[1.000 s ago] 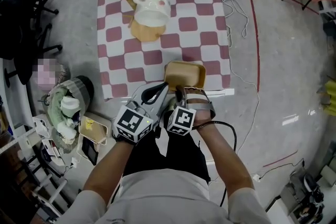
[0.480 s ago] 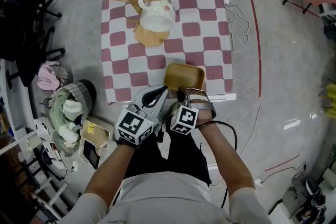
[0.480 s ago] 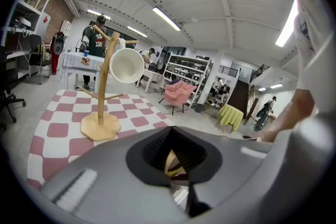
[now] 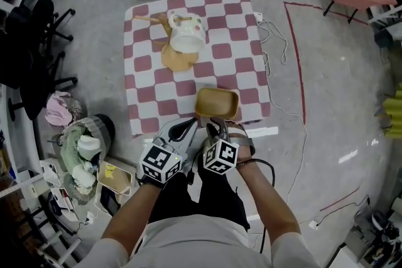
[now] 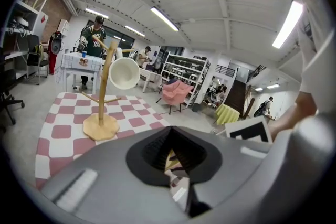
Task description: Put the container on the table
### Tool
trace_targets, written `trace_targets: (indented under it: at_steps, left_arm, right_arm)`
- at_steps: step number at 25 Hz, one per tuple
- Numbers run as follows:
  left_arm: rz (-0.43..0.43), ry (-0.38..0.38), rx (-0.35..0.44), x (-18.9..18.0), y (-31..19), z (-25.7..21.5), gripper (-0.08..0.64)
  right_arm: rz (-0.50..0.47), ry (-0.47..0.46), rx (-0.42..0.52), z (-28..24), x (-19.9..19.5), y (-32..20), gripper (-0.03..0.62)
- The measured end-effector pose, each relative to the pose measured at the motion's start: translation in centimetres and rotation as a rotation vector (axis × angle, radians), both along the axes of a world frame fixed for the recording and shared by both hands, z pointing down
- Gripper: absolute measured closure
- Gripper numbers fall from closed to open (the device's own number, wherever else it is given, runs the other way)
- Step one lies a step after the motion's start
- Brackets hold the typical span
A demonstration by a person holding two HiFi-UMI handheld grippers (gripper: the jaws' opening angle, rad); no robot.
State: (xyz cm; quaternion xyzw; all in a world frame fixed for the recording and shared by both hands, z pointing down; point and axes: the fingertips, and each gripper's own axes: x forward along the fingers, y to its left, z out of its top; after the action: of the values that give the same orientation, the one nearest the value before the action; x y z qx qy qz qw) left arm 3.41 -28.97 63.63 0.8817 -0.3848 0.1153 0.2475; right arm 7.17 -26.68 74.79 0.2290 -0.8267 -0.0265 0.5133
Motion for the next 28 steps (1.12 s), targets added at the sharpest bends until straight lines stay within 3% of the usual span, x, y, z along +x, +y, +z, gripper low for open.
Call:
trace_targets:
  at_steps: [7, 10, 16, 28]
  left_arm:
    - [0.026, 0.009, 0.009, -0.6, 1.6, -3.4, 0.555]
    - [0.031, 0.021, 0.012, -0.8, 2.0, -5.2, 0.555]
    - [0.074, 0.042, 0.034, -0.8, 3.4, -9.5, 0.556]
    - [0.134, 0.085, 0.113, -1.4, 6.1, -16.5, 0.555]
  right_arm:
    - [0.217, -0.193, 0.001, -7.3, -0.6, 0.4, 0.523]
    - [0.309, -0.271, 0.018, -10.3, -0.5, 0.4, 0.583]
    - [0.481, -0.457, 0.028, -16.1, -0.5, 1.0, 0.583]
    - [0.588, -0.624, 0.131, -25.4, -1.8, 2.9, 0.583]
